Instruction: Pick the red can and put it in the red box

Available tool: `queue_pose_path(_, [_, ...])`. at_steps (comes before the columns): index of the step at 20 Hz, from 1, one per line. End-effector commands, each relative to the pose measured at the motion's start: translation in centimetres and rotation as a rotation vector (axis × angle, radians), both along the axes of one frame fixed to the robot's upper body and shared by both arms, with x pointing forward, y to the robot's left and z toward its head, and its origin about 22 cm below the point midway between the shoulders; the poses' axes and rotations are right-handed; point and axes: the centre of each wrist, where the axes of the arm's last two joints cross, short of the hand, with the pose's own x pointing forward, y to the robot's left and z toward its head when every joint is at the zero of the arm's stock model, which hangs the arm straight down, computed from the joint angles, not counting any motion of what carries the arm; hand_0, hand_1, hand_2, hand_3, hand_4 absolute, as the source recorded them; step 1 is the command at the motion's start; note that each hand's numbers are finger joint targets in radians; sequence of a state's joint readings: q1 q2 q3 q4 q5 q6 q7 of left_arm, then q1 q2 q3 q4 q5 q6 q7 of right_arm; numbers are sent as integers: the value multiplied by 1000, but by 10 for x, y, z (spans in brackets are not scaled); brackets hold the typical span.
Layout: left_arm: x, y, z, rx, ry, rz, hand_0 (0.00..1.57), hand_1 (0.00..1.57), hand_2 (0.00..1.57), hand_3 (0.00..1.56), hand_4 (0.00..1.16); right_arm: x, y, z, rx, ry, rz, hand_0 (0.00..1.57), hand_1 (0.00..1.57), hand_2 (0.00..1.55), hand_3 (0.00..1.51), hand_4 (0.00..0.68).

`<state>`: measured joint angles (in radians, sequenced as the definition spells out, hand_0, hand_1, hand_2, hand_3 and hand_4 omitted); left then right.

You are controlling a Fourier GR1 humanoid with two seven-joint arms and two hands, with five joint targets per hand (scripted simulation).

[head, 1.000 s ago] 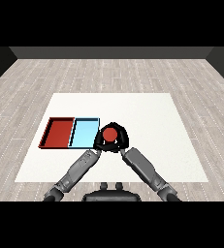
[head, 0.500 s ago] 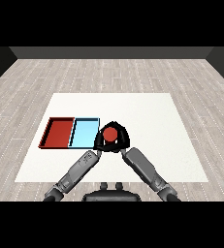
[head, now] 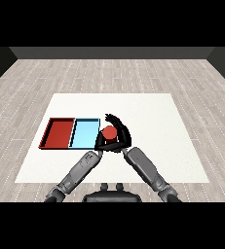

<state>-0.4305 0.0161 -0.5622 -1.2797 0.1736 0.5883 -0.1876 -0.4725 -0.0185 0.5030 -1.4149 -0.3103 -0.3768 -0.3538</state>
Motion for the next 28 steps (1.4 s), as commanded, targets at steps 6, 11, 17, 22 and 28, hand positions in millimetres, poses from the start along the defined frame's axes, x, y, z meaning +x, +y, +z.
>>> queue_pose_path(6, [2, 10, -13, 2, 5, -8, 1571, 1571, 1571, 1483, 1147, 7, -23, 3, -53, -48, -88, 0, 0, 0, 0, 0])
queue_pose_path(11, [9, 24, -10, -37, 26, 5, 1571, 1571, 1571, 1486, 1135, -2, -53, 57, 6, -136, -139, 0, 0, 0, 0, 0])
queue_pose_path(17, [4, 22, -17, 0, 0, 58, 1571, 1571, 1558, 1465, 1124, -26, -89, 74, 60, -166, -210, 0, 0, 0, 0, 0])
queue_pose_path(22, [7, 63, -5, 55, -52, 116, 1571, 1571, 1571, 1474, 1139, -15, -144, 52, 60, -122, -312, 0, 0, 0, 0, 0])
queue_pose_path(28, [15, 116, 28, 140, -64, 199, 1571, 1571, 1557, 1458, 1112, -21, -177, 1, 0, -32, -370, 0, 0, 0, 0, 0])
